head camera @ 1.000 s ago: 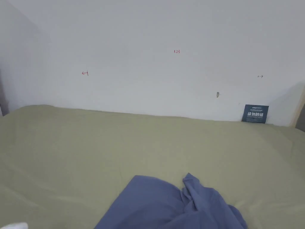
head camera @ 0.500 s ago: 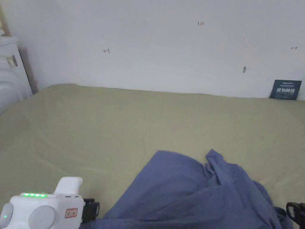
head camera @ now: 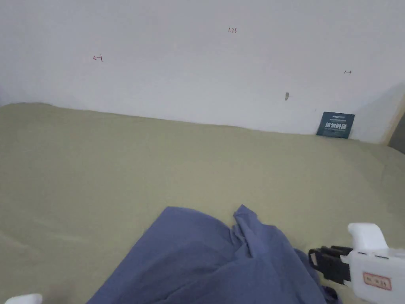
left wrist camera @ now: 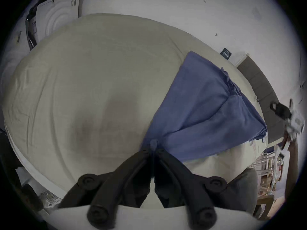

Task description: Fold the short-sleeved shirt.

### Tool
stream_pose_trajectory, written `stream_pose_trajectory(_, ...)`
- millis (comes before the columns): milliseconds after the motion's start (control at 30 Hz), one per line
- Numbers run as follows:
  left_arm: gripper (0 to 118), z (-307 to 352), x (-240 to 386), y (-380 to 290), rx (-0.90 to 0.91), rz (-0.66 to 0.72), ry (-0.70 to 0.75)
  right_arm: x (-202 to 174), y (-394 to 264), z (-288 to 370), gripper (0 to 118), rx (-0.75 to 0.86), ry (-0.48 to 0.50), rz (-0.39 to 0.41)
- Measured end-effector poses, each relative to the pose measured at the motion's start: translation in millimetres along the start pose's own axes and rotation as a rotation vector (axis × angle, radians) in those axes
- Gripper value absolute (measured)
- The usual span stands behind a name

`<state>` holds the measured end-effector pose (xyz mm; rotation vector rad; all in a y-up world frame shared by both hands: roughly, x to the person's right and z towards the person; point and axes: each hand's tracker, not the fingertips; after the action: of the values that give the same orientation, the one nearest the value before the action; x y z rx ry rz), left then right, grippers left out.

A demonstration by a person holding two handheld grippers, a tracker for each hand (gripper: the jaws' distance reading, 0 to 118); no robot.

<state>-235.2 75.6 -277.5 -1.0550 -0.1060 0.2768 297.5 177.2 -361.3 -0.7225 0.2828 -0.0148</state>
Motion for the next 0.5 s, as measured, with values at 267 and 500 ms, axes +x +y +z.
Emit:
stream_pose_trajectory(267,3,7,-9,11,-0.002,0.058,-0.029,44,99,-148,112,-0.347,-0.049,-0.102)
stream_pose_trajectory(500,3,4,-2,17,-0.027,0.081,-0.015,55,97,-245,107,-0.576,-0.102,-0.005)
